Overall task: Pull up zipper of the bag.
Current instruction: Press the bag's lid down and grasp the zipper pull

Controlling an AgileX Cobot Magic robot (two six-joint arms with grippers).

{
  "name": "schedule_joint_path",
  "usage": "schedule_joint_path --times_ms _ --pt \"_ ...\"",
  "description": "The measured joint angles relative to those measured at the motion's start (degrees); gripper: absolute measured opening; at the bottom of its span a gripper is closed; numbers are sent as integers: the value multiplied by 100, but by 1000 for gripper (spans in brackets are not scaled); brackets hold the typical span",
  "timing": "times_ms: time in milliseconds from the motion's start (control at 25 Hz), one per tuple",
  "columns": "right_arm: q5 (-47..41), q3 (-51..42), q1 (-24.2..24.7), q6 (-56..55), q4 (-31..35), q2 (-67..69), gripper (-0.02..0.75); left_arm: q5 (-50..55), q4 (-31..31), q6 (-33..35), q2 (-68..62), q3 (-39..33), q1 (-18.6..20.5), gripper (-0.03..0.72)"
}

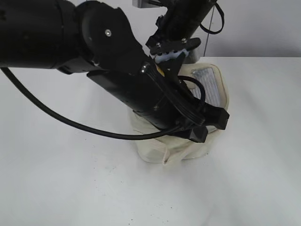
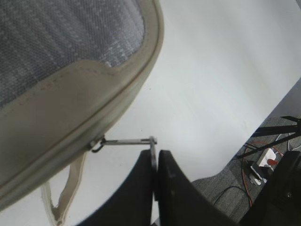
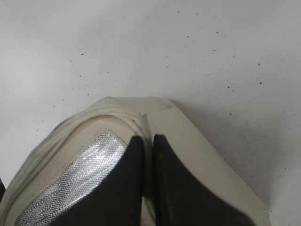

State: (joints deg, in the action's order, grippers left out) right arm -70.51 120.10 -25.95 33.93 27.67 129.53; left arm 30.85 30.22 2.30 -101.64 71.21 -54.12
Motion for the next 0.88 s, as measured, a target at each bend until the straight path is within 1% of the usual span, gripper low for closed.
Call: schedule_joint_path --times_ms 120,320,400,440,520,640,720,760,880 --pt "0 0 0 0 0 0 29 135 -161 41 -5 18 -6 -2" --pt "0 4 0 -35 0 0 29 548 -755 47 52 48 -29 -2" --pt "0 4 0 -136 0 0 43 709 -986 58 139 48 -29 1" --pt "0 4 0 -195 -6 0 73 761 -1122 63 205 48 -29 4" --pt "68 56 0 -371 -6 0 172 831 -1442 63 338 48 -29 27" --pt "96 100 0 -610 -22 -76 403 959 -1900 63 637 48 -39 99" --pt "96 111 0 -687 -92 -95 508 973 -2191 63 835 58 -26 158" --pt "96 111 7 -707 -155 -107 539 973 -2332 63 924 59 -5 188" --pt "91 111 68 -768 -286 -196 573 973 -2580 63 1062 59 188 265"
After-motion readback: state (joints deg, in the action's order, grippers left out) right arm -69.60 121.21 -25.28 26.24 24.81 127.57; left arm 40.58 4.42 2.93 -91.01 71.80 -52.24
